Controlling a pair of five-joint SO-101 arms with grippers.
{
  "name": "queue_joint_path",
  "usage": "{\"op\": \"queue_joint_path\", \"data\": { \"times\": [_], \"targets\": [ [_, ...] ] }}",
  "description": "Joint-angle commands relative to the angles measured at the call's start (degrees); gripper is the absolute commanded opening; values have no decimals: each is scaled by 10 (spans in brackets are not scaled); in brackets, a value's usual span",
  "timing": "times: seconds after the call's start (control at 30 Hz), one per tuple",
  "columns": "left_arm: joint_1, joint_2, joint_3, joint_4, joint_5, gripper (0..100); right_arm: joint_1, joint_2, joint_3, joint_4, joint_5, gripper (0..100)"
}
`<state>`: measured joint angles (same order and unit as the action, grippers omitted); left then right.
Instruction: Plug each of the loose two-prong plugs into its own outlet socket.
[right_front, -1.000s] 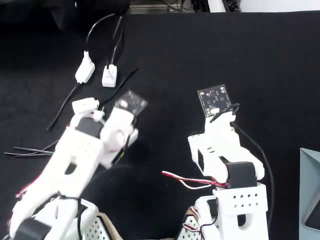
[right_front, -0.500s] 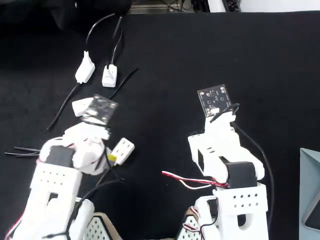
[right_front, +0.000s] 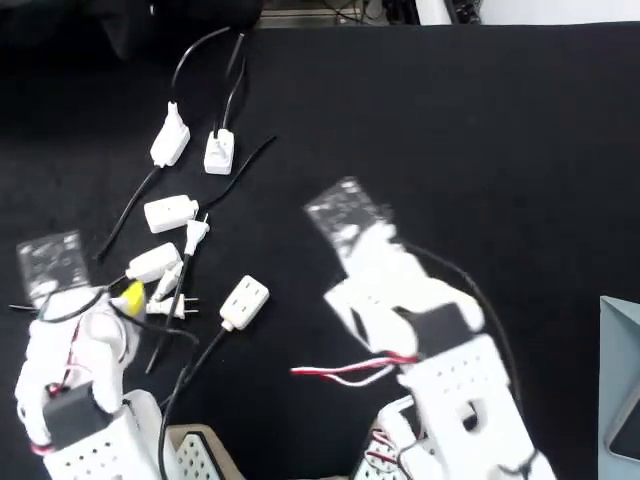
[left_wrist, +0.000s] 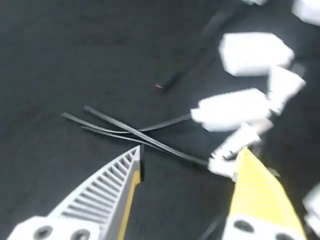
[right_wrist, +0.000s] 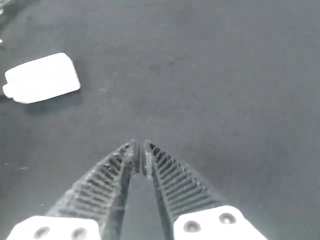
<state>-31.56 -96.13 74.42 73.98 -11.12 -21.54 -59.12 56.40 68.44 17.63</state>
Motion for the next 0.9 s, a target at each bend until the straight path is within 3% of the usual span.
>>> {"op": "queue_joint_path", "data": {
  "times": [0.0,0.33,0.63,0.87],
  "targets": [
    [-57,-76,58,-34,52,294,-62,94,-67,-63,4,19],
    [-63,-80,96,-59,93,293,-155,316,-118,-325,-103,19],
    [-63,-80,103,-59,91,293,-178,511,-121,-602,-106,17],
    [-63,-80,104,-58,91,293,-217,624,-210,-626,-109,15]
  ]
}}
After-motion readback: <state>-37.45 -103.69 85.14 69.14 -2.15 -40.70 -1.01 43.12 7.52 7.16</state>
